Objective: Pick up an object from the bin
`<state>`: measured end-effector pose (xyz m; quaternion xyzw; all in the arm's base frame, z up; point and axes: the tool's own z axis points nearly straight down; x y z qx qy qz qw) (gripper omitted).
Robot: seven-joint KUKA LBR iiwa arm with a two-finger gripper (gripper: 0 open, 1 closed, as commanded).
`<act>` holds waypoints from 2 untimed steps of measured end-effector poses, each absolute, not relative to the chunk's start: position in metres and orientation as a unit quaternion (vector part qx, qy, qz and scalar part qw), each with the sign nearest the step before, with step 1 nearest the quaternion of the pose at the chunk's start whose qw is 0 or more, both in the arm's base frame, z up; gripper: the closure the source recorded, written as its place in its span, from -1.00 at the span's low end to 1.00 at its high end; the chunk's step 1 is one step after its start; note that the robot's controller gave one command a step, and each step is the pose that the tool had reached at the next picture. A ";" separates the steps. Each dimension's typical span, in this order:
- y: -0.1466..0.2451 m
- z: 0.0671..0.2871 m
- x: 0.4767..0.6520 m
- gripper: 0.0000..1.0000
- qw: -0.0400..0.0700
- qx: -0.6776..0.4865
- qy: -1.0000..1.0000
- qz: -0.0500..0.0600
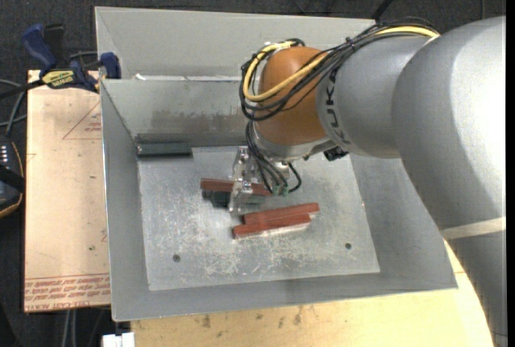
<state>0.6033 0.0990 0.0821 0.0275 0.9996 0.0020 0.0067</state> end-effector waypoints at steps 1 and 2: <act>0.099 0.098 0.600 1.00 0.000 0.027 1.000 0.001; 0.099 0.116 0.601 1.00 -0.001 0.027 1.000 0.000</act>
Offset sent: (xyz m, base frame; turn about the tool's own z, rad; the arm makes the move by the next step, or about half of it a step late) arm 0.0000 -0.0001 0.0860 0.0000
